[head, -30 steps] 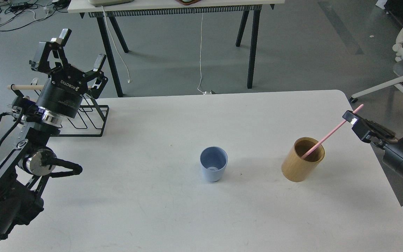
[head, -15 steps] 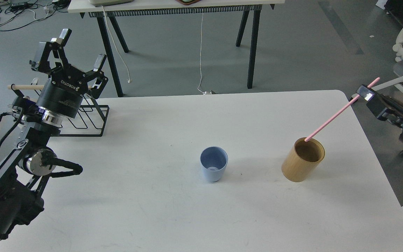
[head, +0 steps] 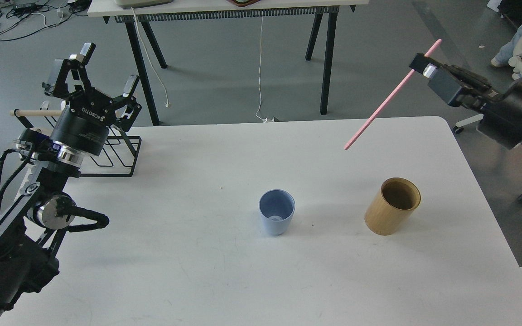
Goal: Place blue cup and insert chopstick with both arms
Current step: 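Move the straw over the blue cup and lower it inside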
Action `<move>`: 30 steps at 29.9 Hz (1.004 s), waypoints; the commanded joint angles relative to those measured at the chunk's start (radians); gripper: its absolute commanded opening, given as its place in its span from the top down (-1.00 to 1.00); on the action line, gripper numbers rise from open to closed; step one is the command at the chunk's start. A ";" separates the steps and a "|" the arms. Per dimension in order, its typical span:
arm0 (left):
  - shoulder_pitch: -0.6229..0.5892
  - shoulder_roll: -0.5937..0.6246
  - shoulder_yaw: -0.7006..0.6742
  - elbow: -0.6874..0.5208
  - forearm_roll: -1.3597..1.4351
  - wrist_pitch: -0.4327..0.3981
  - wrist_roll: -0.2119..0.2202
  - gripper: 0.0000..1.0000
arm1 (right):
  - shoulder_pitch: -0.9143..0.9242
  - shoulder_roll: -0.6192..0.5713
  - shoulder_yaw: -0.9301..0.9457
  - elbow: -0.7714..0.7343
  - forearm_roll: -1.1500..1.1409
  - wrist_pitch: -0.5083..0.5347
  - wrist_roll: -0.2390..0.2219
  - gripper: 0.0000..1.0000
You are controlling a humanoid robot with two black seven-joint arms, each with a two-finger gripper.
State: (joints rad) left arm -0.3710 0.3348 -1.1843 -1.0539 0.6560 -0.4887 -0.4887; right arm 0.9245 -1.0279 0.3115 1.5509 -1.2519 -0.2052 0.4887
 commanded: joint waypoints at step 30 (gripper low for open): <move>-0.003 -0.034 -0.011 0.040 -0.001 0.000 0.000 -0.98 | 0.336 0.505 -0.474 -0.322 -0.092 0.007 0.000 0.94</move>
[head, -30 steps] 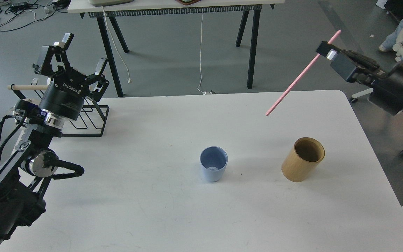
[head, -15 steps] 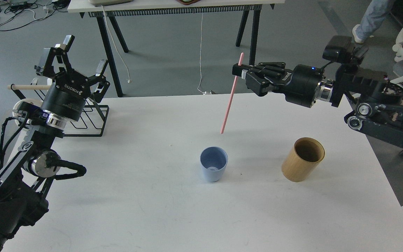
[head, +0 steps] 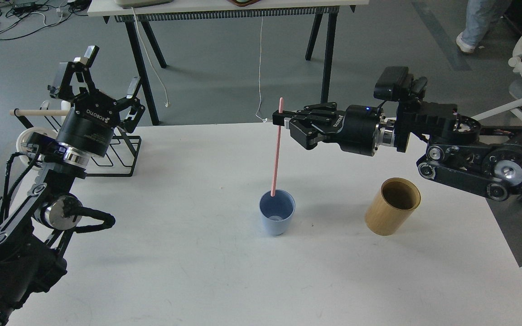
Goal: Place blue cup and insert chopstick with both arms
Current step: 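Move the straw over the blue cup and lower it inside, then open the right gripper to release the straw into the blue cup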
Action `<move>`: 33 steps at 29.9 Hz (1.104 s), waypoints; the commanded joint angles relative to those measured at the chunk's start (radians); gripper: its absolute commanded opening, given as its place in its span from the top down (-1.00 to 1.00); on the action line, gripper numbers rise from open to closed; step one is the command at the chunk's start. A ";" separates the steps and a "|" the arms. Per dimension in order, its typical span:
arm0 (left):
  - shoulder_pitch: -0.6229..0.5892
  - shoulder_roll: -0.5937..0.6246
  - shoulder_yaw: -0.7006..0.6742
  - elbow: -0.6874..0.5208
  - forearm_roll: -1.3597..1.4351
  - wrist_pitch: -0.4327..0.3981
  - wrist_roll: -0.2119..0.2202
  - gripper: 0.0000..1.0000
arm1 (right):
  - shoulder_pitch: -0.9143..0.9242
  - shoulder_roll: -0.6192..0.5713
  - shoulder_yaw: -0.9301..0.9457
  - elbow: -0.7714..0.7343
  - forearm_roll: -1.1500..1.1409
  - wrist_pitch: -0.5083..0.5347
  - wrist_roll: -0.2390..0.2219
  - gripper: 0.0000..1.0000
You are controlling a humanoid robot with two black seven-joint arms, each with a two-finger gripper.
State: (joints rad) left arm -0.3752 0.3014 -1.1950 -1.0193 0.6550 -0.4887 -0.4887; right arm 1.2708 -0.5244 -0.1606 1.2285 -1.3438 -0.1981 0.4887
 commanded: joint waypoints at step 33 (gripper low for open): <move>0.005 0.001 0.000 0.022 0.000 0.000 0.000 -0.98 | -0.048 0.021 -0.042 0.006 0.018 -0.006 0.000 0.62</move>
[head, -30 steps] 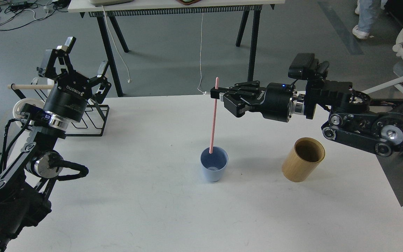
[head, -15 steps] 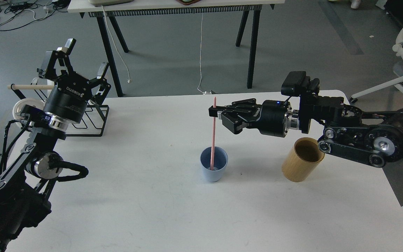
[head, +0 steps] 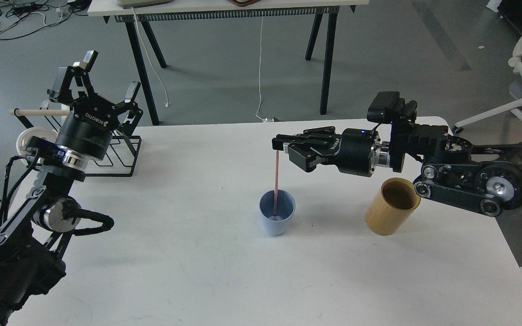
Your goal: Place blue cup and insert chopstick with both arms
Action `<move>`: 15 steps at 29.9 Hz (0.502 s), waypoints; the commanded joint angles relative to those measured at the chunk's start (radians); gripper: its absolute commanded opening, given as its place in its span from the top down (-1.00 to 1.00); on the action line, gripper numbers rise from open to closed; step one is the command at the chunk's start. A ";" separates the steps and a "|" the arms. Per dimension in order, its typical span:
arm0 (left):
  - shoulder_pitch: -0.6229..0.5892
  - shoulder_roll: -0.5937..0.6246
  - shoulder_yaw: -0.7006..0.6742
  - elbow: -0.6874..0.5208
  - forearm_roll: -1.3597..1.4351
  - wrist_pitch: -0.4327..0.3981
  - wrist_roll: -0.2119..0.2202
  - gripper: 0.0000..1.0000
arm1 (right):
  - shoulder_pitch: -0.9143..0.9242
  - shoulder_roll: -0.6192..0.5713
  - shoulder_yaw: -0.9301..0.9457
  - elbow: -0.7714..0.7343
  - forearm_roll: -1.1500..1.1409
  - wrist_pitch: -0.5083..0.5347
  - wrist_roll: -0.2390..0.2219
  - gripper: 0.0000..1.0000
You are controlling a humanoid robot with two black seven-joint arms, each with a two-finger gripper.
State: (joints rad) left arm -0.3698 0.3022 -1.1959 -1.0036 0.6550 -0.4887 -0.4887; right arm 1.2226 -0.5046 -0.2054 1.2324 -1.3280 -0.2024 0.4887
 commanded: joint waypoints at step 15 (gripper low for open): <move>-0.011 0.003 0.009 0.010 0.000 0.000 0.000 -0.98 | -0.030 -0.034 0.171 0.010 0.434 -0.034 0.000 -0.88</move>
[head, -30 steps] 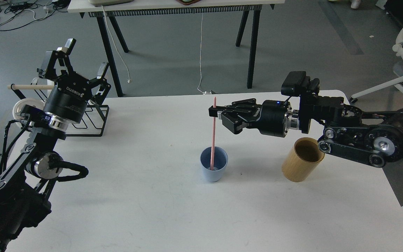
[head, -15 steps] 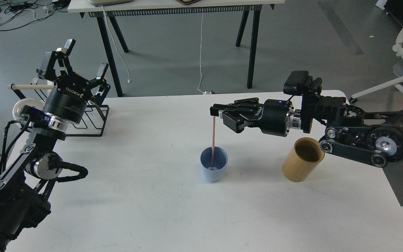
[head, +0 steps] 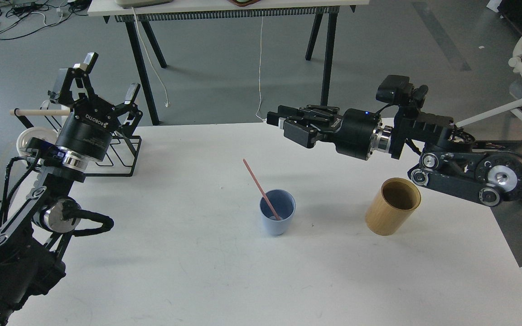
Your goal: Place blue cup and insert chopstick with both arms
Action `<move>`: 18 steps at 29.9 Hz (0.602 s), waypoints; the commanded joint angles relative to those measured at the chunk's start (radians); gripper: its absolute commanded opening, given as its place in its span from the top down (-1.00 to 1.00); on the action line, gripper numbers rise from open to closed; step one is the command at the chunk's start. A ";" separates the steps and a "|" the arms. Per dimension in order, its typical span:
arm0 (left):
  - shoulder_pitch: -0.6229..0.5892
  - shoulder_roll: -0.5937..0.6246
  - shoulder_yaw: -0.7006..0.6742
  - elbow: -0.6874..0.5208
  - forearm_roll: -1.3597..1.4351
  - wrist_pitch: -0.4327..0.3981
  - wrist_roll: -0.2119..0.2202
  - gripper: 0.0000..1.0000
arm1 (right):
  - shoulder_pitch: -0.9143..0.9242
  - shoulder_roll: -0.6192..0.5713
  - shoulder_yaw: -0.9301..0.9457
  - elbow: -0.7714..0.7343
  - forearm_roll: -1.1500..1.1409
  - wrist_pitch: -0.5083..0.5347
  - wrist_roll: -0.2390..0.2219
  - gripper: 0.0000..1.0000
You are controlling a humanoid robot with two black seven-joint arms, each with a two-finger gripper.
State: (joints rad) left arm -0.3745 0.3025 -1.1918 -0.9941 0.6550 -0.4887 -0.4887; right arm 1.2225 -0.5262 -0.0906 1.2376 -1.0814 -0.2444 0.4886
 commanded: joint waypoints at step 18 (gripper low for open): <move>-0.112 0.076 0.015 0.094 0.025 0.000 0.000 -0.99 | -0.630 -0.043 0.859 -0.003 0.701 0.733 0.000 -0.94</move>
State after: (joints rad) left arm -0.4813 0.3777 -1.1758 -0.9010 0.6754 -0.4887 -0.4887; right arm 0.6350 -0.5697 0.7246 1.2657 -0.3840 0.3096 0.4885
